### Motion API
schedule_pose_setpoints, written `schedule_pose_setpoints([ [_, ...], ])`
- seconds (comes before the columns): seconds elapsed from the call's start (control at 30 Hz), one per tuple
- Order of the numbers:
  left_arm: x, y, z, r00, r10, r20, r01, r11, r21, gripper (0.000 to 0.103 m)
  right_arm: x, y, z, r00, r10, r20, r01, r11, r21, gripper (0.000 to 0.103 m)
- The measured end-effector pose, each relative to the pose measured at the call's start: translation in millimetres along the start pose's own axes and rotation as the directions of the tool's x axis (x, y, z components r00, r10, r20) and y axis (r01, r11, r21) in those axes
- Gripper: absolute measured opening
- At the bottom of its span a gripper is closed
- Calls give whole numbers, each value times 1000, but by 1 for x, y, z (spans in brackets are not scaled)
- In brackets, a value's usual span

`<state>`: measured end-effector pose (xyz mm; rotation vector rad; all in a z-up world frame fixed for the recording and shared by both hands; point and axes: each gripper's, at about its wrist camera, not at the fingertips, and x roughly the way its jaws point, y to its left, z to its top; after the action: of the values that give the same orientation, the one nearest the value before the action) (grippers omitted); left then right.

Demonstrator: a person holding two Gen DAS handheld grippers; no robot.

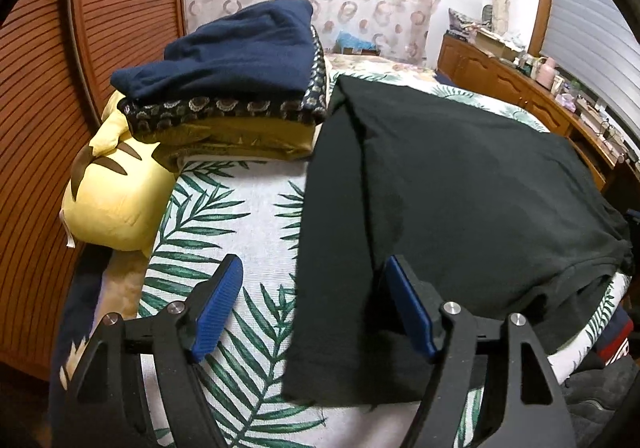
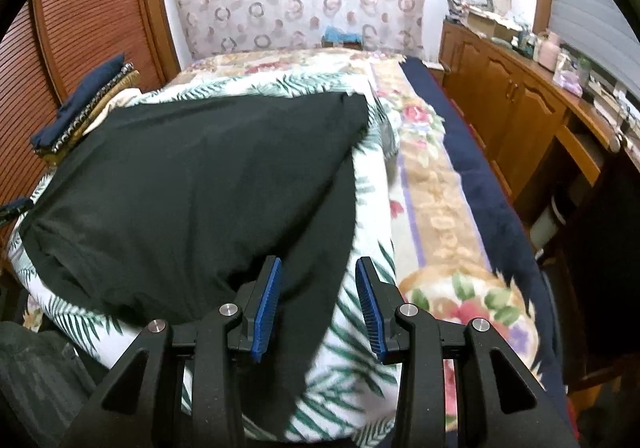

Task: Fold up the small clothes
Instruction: 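Open both grippers and release the flattened shirt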

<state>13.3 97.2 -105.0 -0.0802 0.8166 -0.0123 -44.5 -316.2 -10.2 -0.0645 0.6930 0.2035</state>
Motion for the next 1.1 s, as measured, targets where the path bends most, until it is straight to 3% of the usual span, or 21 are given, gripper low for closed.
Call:
schedule_pose_setpoints([
  [0.17,4,1,-1,1000,7,-12,-7,1000,0,75,11,24,16,998,56,33,-54,997,-53,40],
  [0.23,5,2,-1,1000,5,-13,-5,1000,-2,75,19,39,22,995,91,32,-88,993,-80,54],
  [0.3,5,3,-1,1000,6,-16,-6,1000,-2,75,29,54,25,993,117,30,-113,988,-107,59],
  [0.47,6,5,-2,1000,-1,-21,0,1000,-10,75,54,88,26,987,159,-5,-157,973,-171,60],
  [0.73,7,7,-3,1000,-9,-17,9,1000,-19,77,84,98,19,984,161,-79,-174,966,-192,60],
  [0.9,5,7,-4,1000,-24,-18,24,1000,-18,77,85,103,13,988,148,-40,-153,958,-242,69],
  [0.97,5,6,-4,999,-44,-18,44,999,-16,73,83,105,16,987,152,-44,-158,956,-246,70],
  [1.03,3,4,-3,997,-80,-22,79,997,-16,61,80,104,13,987,156,-44,-162,955,-247,72],
  [1.1,3,3,-2,993,-117,-28,116,993,-22,56,82,105,14,987,156,-44,-162,955,-249,74],
])
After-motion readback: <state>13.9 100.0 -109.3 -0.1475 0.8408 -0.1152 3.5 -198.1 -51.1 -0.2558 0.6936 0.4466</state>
